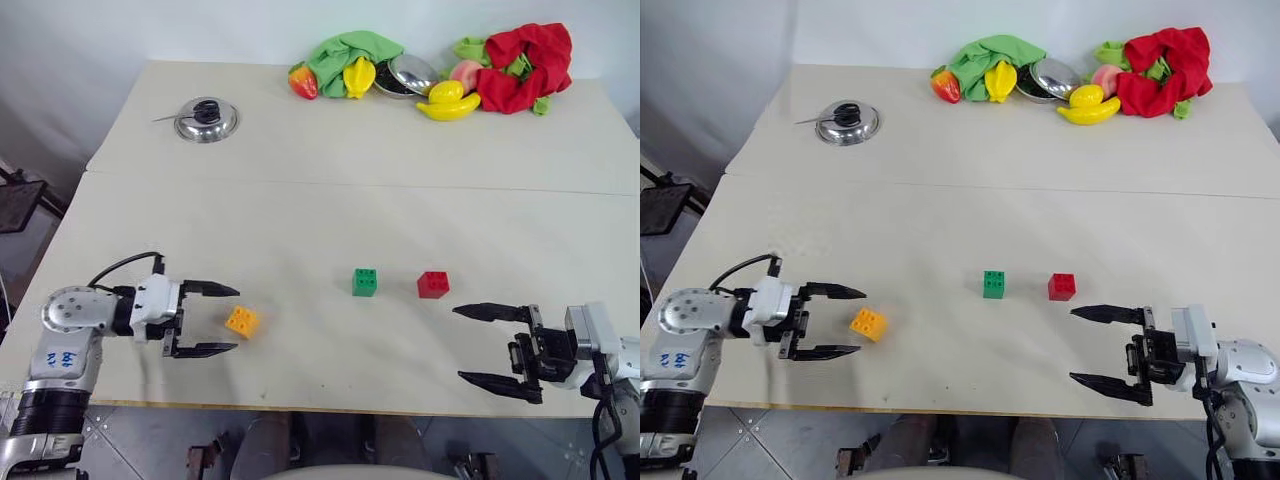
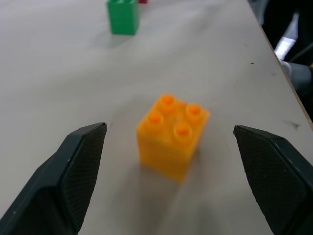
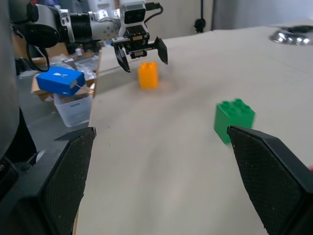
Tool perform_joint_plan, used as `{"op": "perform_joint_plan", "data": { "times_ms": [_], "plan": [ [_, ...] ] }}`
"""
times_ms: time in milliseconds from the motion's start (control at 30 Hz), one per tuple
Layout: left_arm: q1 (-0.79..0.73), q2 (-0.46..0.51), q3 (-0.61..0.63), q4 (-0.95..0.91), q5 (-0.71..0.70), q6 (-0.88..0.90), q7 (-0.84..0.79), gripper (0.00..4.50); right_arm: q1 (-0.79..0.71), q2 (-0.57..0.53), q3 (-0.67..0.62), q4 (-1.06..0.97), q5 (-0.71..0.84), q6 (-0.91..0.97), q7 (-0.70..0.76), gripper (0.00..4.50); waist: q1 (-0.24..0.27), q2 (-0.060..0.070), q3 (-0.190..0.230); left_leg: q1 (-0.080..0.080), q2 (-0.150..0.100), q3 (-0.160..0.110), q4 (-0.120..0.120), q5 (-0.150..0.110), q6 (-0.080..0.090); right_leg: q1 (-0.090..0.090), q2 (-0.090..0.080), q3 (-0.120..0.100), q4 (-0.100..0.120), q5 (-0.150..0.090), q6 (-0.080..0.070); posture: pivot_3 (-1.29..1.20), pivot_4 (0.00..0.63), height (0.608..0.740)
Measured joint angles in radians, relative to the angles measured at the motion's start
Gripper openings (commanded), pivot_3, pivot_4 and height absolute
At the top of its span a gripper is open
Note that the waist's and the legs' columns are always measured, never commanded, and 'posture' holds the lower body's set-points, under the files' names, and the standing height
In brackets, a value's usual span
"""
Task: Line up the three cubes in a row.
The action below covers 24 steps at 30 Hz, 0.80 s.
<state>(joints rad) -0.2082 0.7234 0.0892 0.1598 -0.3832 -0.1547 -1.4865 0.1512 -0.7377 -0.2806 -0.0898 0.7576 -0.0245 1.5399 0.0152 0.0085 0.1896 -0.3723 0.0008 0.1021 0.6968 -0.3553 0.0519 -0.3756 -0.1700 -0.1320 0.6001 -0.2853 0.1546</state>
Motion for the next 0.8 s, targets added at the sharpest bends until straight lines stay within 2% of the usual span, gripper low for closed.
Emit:
{"op": "perform_joint_plan", "data": {
  "times_ms": [33,133,267,400,467,567,700,800],
  "plan": [
    [-0.006,-0.005,-0.015,0.014,0.001,-0.011,-0.008,4.39,0.002,0.000,-0.001,0.001,0.000,0.000,0.000,4.50,-0.002,0.000,0.000,0.000,0.000,0.000,0.000,0.000,0.000,0.000,0.000,0.000,0.000,0.000,0.000,0.00,0.150,0.740],
    [-0.019,-0.008,-0.055,0.053,0.015,-0.047,-0.014,3.85,0.009,0.000,-0.002,0.002,0.000,0.000,0.000,4.50,-0.006,0.000,0.000,0.000,0.001,0.000,0.000,0.000,0.000,0.000,0.001,0.000,0.000,0.000,0.000,0.00,0.150,0.740],
    [-0.042,0.008,-0.098,0.097,0.028,-0.100,-0.015,2.58,0.022,0.000,-0.005,0.000,-0.003,0.001,-0.002,4.50,-0.008,0.000,0.000,0.000,0.001,0.000,0.000,0.000,0.000,0.000,0.001,0.000,0.000,0.000,0.000,0.00,0.150,0.740],
    [-0.073,0.036,-0.111,0.128,0.028,-0.108,-0.015,1.51,0.040,0.000,-0.012,-0.016,-0.012,0.003,-0.009,4.50,-0.009,0.000,0.000,0.000,0.001,0.000,0.000,0.000,0.000,0.000,0.000,0.000,0.000,0.000,0.000,0.00,0.150,0.740],
    [-0.095,0.038,-0.121,0.127,0.025,-0.088,-0.015,1.51,0.058,0.000,-0.020,-0.043,-0.012,0.005,-0.020,4.50,-0.007,0.000,0.000,0.000,0.001,-0.001,0.000,0.000,0.000,0.000,0.000,0.000,0.000,0.000,0.000,0.00,0.150,0.740],
    [-0.172,0.019,-0.132,0.117,-0.011,0.035,-0.011,1.51,0.079,-0.003,-0.051,-0.086,-0.012,0.023,-0.056,4.50,0.001,0.000,0.000,-0.001,0.001,-0.001,0.001,0.000,0.000,0.000,0.000,0.000,0.000,0.000,0.000,0.00,0.150,0.740],
    [-0.337,-0.064,-0.150,0.074,-0.032,0.210,0.058,1.51,0.080,-0.012,-0.101,-0.119,-0.001,0.076,-0.125,4.50,0.013,0.000,0.000,-0.001,-0.001,-0.002,0.002,0.000,0.001,0.001,0.000,0.000,0.000,0.000,0.001,0.00,0.150,0.740],
    [-0.382,-0.136,-0.195,0.063,-0.008,0.255,0.101,1.51,0.071,-0.014,-0.158,-0.127,0.017,0.112,-0.185,4.50,0.010,0.000,0.000,-0.001,-0.001,-0.001,0.001,0.000,0.001,0.001,0.000,0.000,-0.001,0.000,0.001,0.00,0.150,0.740]
  ]
}}
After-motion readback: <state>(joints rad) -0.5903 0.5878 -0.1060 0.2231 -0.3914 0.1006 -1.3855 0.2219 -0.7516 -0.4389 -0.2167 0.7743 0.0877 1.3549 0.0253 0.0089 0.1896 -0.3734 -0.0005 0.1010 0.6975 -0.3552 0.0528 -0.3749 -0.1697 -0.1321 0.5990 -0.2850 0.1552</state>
